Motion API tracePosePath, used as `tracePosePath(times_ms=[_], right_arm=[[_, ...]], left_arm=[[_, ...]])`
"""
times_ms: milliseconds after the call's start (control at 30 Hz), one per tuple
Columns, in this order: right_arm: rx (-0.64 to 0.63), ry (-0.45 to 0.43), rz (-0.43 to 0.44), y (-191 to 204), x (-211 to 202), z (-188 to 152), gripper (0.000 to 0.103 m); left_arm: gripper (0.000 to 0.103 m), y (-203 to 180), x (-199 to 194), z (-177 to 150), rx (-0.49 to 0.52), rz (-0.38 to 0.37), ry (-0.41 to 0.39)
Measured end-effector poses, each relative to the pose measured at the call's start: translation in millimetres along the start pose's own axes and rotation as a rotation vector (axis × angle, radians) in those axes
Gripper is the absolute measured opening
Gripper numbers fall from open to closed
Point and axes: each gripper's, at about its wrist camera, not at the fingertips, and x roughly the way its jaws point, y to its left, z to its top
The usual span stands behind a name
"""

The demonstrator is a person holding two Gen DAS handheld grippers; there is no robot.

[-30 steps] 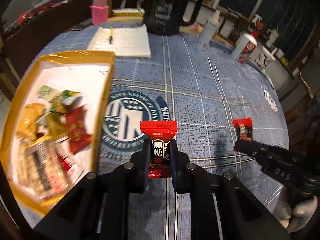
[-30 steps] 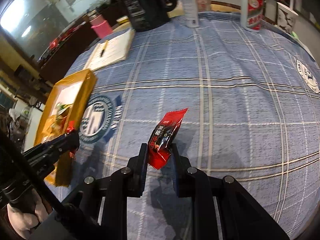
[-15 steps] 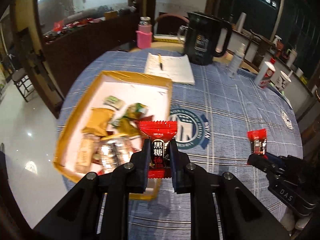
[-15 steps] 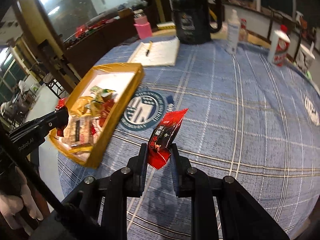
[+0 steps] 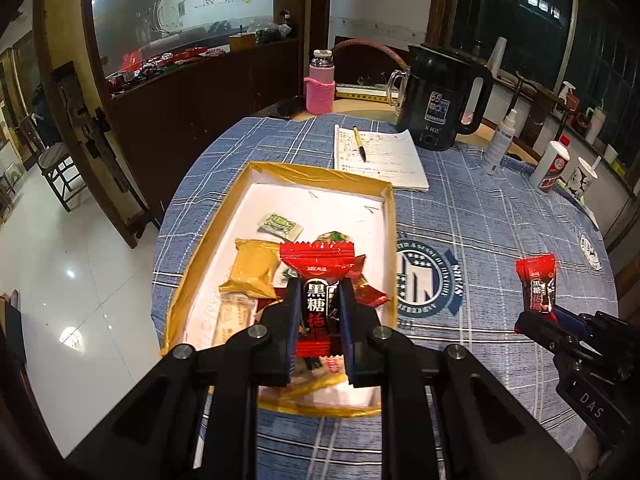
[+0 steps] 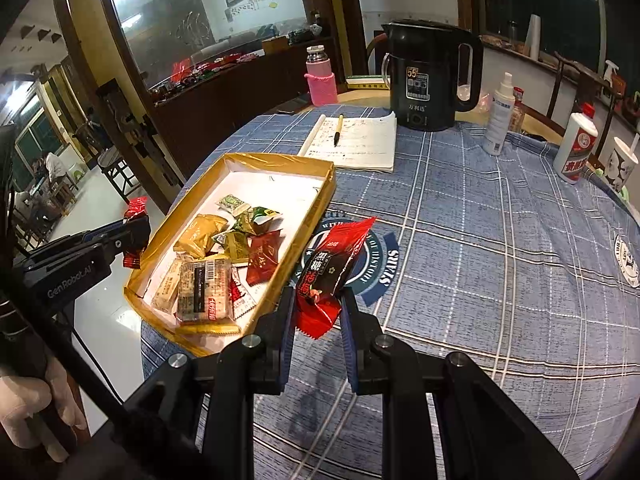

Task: Organize snacks
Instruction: 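Carry both red candies over the white tray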

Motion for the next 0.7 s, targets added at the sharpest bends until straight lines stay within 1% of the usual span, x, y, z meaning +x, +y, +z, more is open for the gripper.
tracePosePath(times_ms=[200,333,500,633,700], right_arm=[[0.002,0.023,-0.004,19.9,17.0,5.9,0.02],[-0.001,0.053,0.016,36.8,32.5,15.5,0.02],[-0.02,0.088,0.038,59.1,60.2,37.5,0.02],[-0.032,0.112,0.048,72.1,86.0,50.9,0.02],[-0.034,0.128,0.069,77.9,100.6,57.5,0.02]], left_arm=[[0.02,22.0,22.0,3.9,0.004,-0.015,0.021],[0.02,39.3,41.5,7.1,0.001,-0.023,0.041],[0.02,59.6,70.7,9.2,-0.001,-0.022,0.073],[0.02,68.8,93.2,8.9,0.012,-0.013,0.104],[0.02,73.0,105.4,9.4,0.017,-0.007,0.124]])
